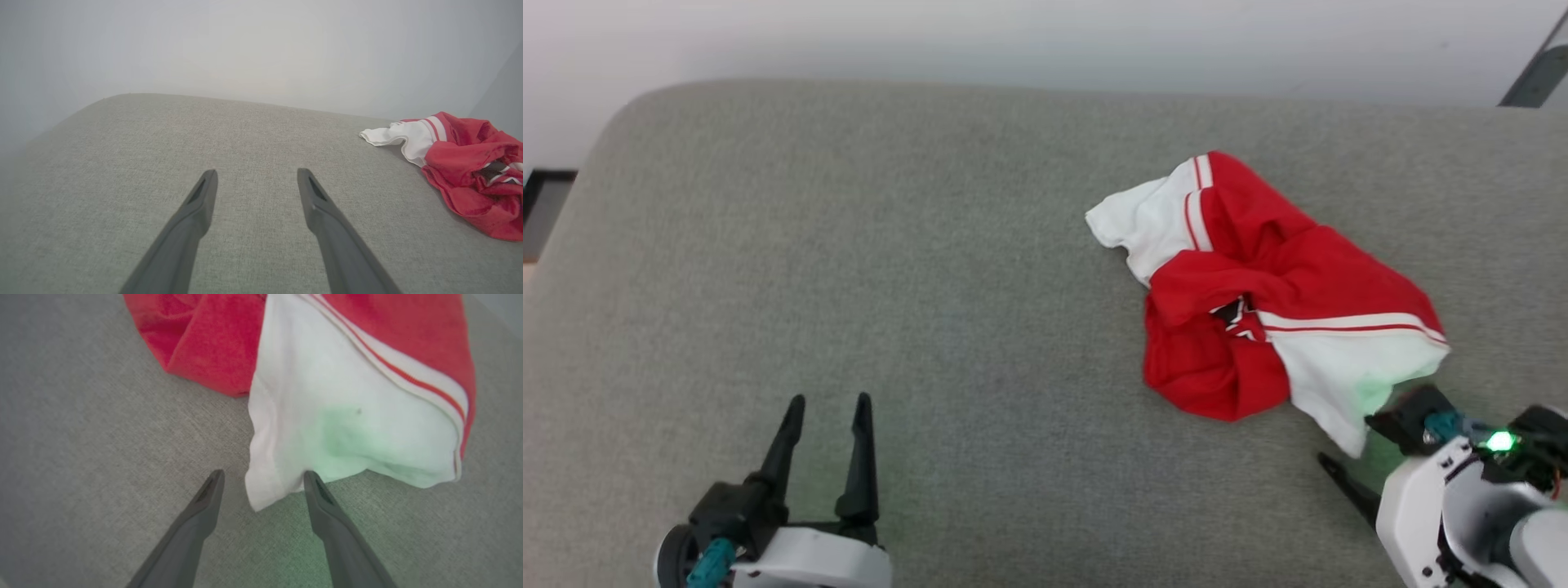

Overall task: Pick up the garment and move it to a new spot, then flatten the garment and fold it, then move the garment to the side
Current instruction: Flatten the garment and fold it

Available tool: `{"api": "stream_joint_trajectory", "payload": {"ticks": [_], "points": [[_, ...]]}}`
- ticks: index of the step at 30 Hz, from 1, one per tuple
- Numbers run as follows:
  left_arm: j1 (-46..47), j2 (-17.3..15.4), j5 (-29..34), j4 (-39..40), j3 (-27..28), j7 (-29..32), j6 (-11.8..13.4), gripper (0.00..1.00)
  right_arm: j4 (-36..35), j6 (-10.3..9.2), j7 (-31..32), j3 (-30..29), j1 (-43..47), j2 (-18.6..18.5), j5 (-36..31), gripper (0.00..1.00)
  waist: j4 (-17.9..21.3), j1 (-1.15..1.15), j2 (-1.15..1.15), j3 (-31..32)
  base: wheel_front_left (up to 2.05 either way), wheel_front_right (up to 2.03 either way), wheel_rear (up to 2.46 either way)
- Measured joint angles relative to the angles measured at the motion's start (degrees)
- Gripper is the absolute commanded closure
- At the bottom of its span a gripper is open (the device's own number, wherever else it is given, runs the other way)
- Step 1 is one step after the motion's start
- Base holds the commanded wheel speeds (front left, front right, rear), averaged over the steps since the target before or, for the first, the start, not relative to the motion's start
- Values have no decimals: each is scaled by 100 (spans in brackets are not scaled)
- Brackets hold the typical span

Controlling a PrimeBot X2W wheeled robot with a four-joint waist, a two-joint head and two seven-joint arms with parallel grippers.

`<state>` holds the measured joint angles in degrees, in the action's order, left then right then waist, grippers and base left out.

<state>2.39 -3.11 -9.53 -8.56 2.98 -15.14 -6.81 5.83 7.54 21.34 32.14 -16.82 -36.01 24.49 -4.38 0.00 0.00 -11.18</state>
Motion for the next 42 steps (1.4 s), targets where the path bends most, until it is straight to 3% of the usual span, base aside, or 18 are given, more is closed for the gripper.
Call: {"api": "stream_joint_trajectory", "payload": {"ticks": [4, 9, 10, 12, 13, 20, 25, 29, 35, 42], "points": [[101, 9, -235, -33, -192, 0, 44, 0, -151, 0, 533, 41, -169, -142, 40, 0, -104, 0, 0, -194, 0, 0, 0], [203, 16, -420, -45, -360, 0, 182, 0, -312, 0, 702, -52, -308, -186, -145, 0, -209, 0, 0, -444, 0, 0, 0], [228, 16, -426, -44, -371, 0, 188, 0, -347, 0, 740, -62, -317, -190, -168, 18, -220, 0, 0, -490, 0, 0, 0], [253, 18, -454, -47, -379, 0, 225, 0, -410, 0, 777, -73, -359, -212, -211, 87, -227, 0, 0, -571, 0, 0, 0], [274, 18, -454, -52, -378, 0, 226, 0, -434, 0, 797, -88, -382, -220, -232, 100, -221, 0, 0, -603, 0, 0, 0], [458, 19, -391, -13, -389, 0, 180, 0, -517, 0, 902, -422, -355, -502, -307, 100, 3, 0, 0, -700, 0, 0, 0], [598, 19, -331, 38, -310, 0, 124, 0, -479, 0, 811, -1235, -225, -1065, -348, 100, 181, 0, 0, -824, 0, 0, 0], [715, 19, -278, 51, -259, 0, 73, 0, -186, 0, 582, -1963, -237, -1261, -321, 100, 322, 0, 0, -952, 0, 0, 0], [923, 21, -151, -9, -286, 0, 15, 0, 809, 0, 63, -2629, -515, -1146, -383, 100, 467, 0, 0, -1149, 0, 0, 0], [1240, -26, 7, -167, -366, 0, -34, 0, 1893, 0, -455, -2789, -741, -770, -762, 100, 532, 0, 0, -1286, 0, 0, 0]]}}
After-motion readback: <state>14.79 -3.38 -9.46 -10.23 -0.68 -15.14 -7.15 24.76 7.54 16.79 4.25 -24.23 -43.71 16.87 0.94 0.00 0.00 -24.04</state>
